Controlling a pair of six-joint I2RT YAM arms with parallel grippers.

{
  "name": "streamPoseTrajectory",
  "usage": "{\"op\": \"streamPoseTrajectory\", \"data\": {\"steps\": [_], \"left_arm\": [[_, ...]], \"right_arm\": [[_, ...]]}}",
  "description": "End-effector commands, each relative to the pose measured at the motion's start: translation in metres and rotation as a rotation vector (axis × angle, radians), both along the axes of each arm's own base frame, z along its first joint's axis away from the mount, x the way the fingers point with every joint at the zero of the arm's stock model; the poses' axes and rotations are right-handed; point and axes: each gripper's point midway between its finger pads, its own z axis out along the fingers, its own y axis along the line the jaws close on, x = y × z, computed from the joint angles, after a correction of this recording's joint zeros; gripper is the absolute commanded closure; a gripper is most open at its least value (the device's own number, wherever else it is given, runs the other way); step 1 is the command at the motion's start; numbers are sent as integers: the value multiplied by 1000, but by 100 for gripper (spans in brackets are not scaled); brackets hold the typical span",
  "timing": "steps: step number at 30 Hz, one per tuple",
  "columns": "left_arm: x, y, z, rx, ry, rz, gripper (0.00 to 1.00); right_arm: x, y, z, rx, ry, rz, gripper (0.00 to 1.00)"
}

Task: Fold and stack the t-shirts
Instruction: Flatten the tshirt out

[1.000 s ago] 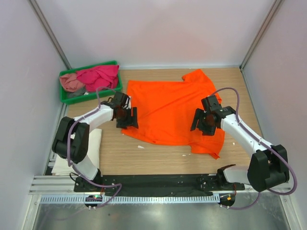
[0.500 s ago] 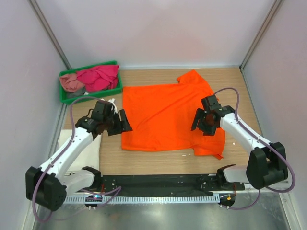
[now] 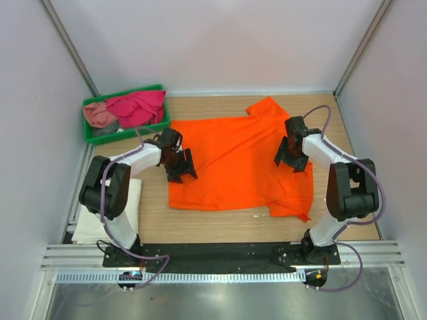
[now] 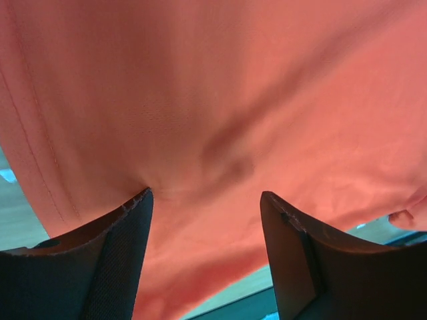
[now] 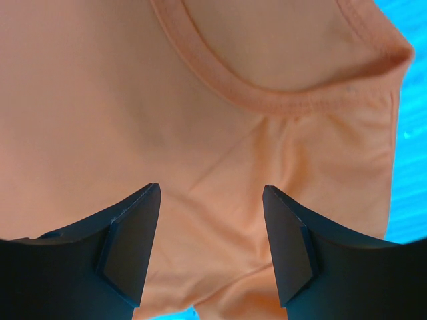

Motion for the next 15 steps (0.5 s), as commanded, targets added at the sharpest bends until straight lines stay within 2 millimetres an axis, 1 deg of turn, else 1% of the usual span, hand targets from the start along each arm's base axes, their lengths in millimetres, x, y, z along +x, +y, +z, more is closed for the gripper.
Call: {"op": "streamPoseTrajectory", "data": {"steps": [1,2,3,4,5,6,7,8,9,10,11,12,13,14,15], "left_arm": [[24,6,-2,16,-45,32,32],[31,6,-4,15,-51,37,32],[35,8,-7,18,-47,44,32],[39,16,-19,27,-17,62,32],[51,15,-17,11,-23,68,32],[57,17,-20,7,-16,76,32],[66,24,-23,6,-14,95,32],[71,26,-31,10,4,93,33],[88,25,-23,7,-26,91,33],[96,27,-21,14,-33,92,32],[95,30,-24,36,-11,77,32],[108,31,-13,44,-45,77,30],[106,31,-9,51,-41,71,29],[108,32,3,50,-65,65,28],[103,32,10,49,-70,63,25]], "right_arm": [[26,-9,-3,-73,-47,28,31],[33,-6,-11,-66,-55,40,31],[37,-6,-15,-69,-57,53,31],[44,-5,-16,-69,-68,60,31],[50,-5,-27,-77,-52,70,31],[55,-5,-30,-84,-50,88,32],[69,-4,-27,-91,-68,99,31],[74,-4,-28,-98,-62,109,31],[79,-5,-39,-111,-36,116,31],[97,-5,-29,-123,-68,131,31],[100,-6,-28,-131,-54,133,31],[104,-4,-28,-132,-47,139,31],[115,-3,-15,-131,-75,137,31],[109,-4,-11,-138,-53,135,31],[107,-2,-5,-139,-51,138,31]]}}
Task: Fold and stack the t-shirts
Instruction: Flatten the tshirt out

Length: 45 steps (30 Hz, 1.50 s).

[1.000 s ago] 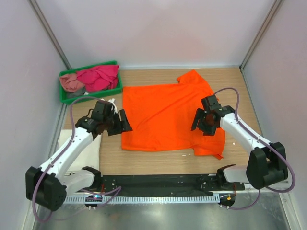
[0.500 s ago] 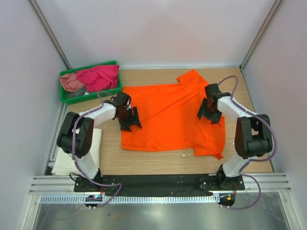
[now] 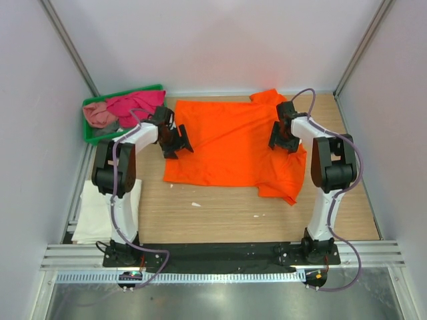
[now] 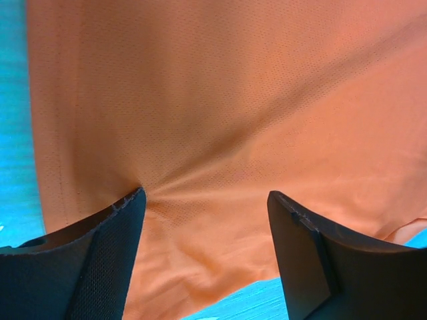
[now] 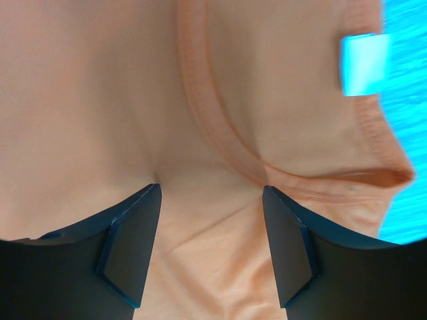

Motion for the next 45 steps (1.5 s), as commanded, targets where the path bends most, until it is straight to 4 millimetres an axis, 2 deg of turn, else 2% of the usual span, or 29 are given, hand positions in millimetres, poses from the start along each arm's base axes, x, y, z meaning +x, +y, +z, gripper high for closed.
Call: {"op": "streamPoseTrajectory", "data": {"steps": [1,2,3,4,5,6,7,8,9,10,11,12,13,18,20,21,25,27,31,33,35,38,40,42,45], "left_arm": [[-17,17,8,88,13,-29,24],[-22,17,27,82,-27,-29,24],[-29,16,31,82,-38,-37,23],[-46,20,24,89,-13,-41,23],[-55,20,28,86,-21,-45,23],[-61,20,40,73,-53,-39,24],[-78,22,31,67,-28,-39,25],[-83,23,33,58,-36,-39,25],[-89,23,38,47,-54,-40,27],[-98,24,33,47,-38,-48,28],[-101,25,32,44,-36,-50,29],[-104,25,30,41,-34,-57,32],[-107,24,26,38,-28,-63,32],[-138,28,-6,34,94,-65,36],[-144,28,-5,21,96,-41,37],[-154,31,-9,25,108,-31,37],[-166,37,-3,31,89,-10,37],[-168,38,2,33,70,-7,37],[-168,40,10,37,38,-7,37],[-165,40,15,39,19,-13,36],[-162,39,22,37,-3,-27,37],[-157,35,32,18,-30,-49,37],[-150,31,39,-2,-61,-58,37],[-140,27,44,-12,-81,-64,37],[-124,24,41,-23,-76,-60,44]], "right_arm": [[-2,1,41,-35,-30,17,31],[-14,4,46,-28,-14,22,31],[-22,17,52,-18,-20,49,31],[-41,23,63,7,-35,53,31],[-53,30,65,24,-32,62,31],[-65,43,69,57,-41,79,31],[-87,44,55,79,0,79,32],[-94,55,65,158,-41,56,33],[-101,56,63,183,-44,45,34],[-118,54,49,187,-12,34,37],[-120,56,53,212,-47,32,39],[-130,54,44,212,-24,19,41],[-132,53,44,214,-27,16,42],[-149,52,33,220,5,20,53],[-155,54,29,235,20,20,55],[-161,53,24,233,32,17,56],[-184,67,18,287,71,44,63],[-201,75,11,298,106,50,64],[-222,79,6,287,112,45,64],[-224,79,9,293,85,38,64],[-229,75,3,280,98,36,63],[-213,58,15,170,42,38,61],[-195,58,31,165,-19,35,57],[-176,48,40,137,-53,-1,52],[-154,28,41,97,-65,-48,52]]}}
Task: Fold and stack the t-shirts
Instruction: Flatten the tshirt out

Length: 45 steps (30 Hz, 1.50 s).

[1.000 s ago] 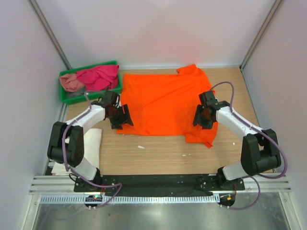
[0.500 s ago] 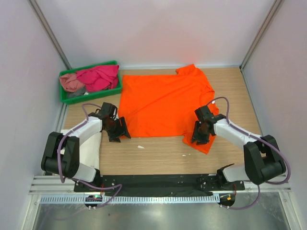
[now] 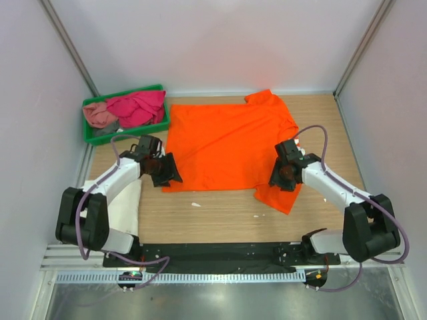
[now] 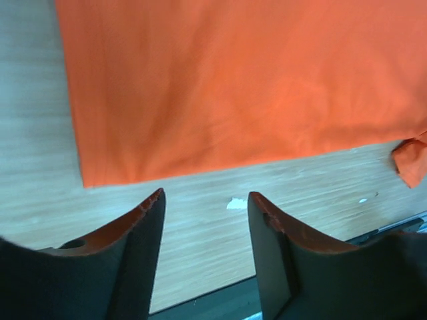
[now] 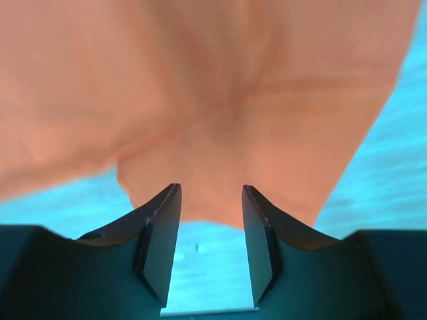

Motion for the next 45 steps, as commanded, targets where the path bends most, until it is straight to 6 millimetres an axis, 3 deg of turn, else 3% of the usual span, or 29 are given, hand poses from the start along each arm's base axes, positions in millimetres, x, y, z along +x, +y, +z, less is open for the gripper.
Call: {"op": "streamPoseTrajectory", "data": {"steps": [1,3,6,11,15,19,20,24,25,27,28,31,34,39,42,45], "left_arm": [[31,-9,13,-49,-63,-16,47],[40,-6,4,-52,-38,12,52],[40,-1,-19,-21,20,21,57],[17,14,-57,18,157,66,66],[0,24,-67,43,183,86,68],[-11,23,-59,30,185,80,69],[-10,22,-48,16,158,74,69],[1,12,-6,-39,55,52,54],[10,10,6,-50,15,49,51],[23,9,12,-50,-13,52,48],[32,6,17,-60,-30,47,49],[41,1,-2,-70,27,46,55],[38,3,-29,-57,99,62,62],[9,23,-57,2,164,107,63],[-3,35,-62,13,189,124,64],[-8,38,-55,16,183,113,65]], "right_arm": [[38,-28,7,-89,-50,-55,53],[48,-43,2,-83,-42,-99,62],[49,-56,-16,-99,8,-109,66],[16,-76,-43,-155,105,-157,69],[-12,-92,-49,-189,148,-220,69],[-7,-93,-30,-159,126,-235,69],[-8,-91,-24,-148,129,-226,69],[32,-84,18,-102,-20,-201,62],[39,-84,19,-104,-25,-193,61],[64,-84,27,-113,-66,-176,59],[70,-85,16,-127,-24,-167,59],[95,-89,11,-149,-32,-165,62],[100,-100,-12,-172,16,-190,65],[76,-129,-33,-215,95,-259,67],[60,-150,-35,-251,115,-298,67],[52,-156,-29,-266,127,-288,67]]}}
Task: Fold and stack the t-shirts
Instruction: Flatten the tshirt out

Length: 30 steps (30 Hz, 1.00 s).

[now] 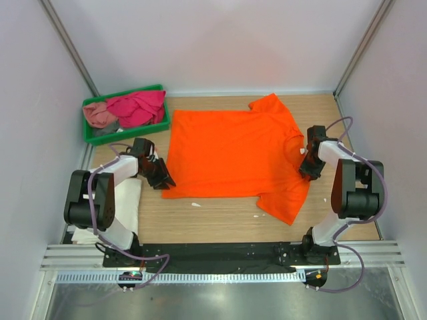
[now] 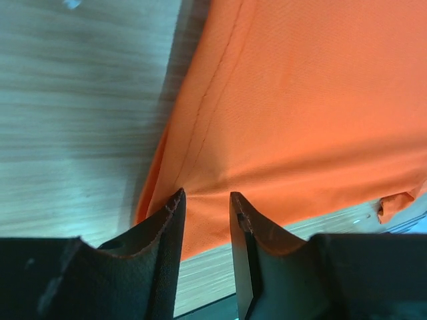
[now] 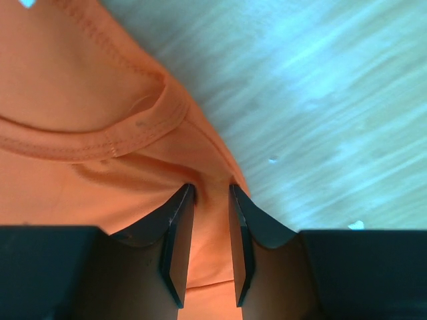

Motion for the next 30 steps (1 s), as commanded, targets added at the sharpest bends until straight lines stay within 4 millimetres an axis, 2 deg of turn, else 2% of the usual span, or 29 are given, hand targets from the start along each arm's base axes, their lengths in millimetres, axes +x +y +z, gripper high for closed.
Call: {"op": "streamPoseTrajectory", "data": {"steps": [1,3,5,7,8,10,11,12,13,14,15,16,17,18,19,21,22,24,25,26,27,28,29,30], "left_arm": [[-23,20,-5,84,46,-12,65],[-19,18,15,74,-5,-21,61],[-2,9,47,28,-104,-32,47],[12,2,68,8,-169,-42,39],[32,-1,90,3,-240,-41,34],[60,-4,100,-2,-297,-38,33],[80,-7,114,-11,-348,-40,35],[99,-10,105,-14,-352,-39,38],[113,-13,107,-28,-373,-34,43],[140,-19,123,-50,-462,-32,45],[154,-22,107,-53,-449,-31,48],[168,-23,109,-61,-480,-18,50],[194,-25,121,-67,-562,-5,50],[206,-27,121,-74,-584,4,50],[219,-30,106,-77,-578,7,50],[251,-32,118,-57,-680,25,50],[259,-36,114,-51,-695,27,52],[280,-38,104,-38,-731,44,53],[291,-38,108,-20,-763,65,56],[299,-39,98,-17,-767,78,57],[305,-40,96,-18,-773,90,59],[312,-41,99,-25,-791,98,65],[316,-43,84,-21,-773,106,66],[320,-44,81,-25,-768,119,66]], "right_arm": [[-20,-17,14,-76,31,0,67],[-12,-9,28,-43,-21,10,66],[3,4,49,-3,-111,27,66],[31,13,71,11,-210,56,63],[42,15,73,22,-232,59,61],[75,17,86,33,-311,61,57],[87,17,73,41,-288,63,56],[111,17,86,42,-339,62,55],[126,17,89,42,-364,60,55],[138,15,74,39,-342,56,54],[161,13,88,34,-397,52,54],[177,12,89,30,-428,50,55],[196,11,101,27,-478,50,55],[208,10,86,27,-468,47,55],[223,10,90,23,-509,50,56],[247,10,87,28,-547,53,61],[259,11,91,33,-590,49,65],[278,14,96,50,-646,57,86],[289,16,90,66,-669,62,95],[295,18,89,75,-683,68,97],[305,20,97,83,-713,76,99],[311,24,83,101,-702,83,99],[315,25,82,106,-706,89,99],[323,25,86,107,-723,90,99]]}}
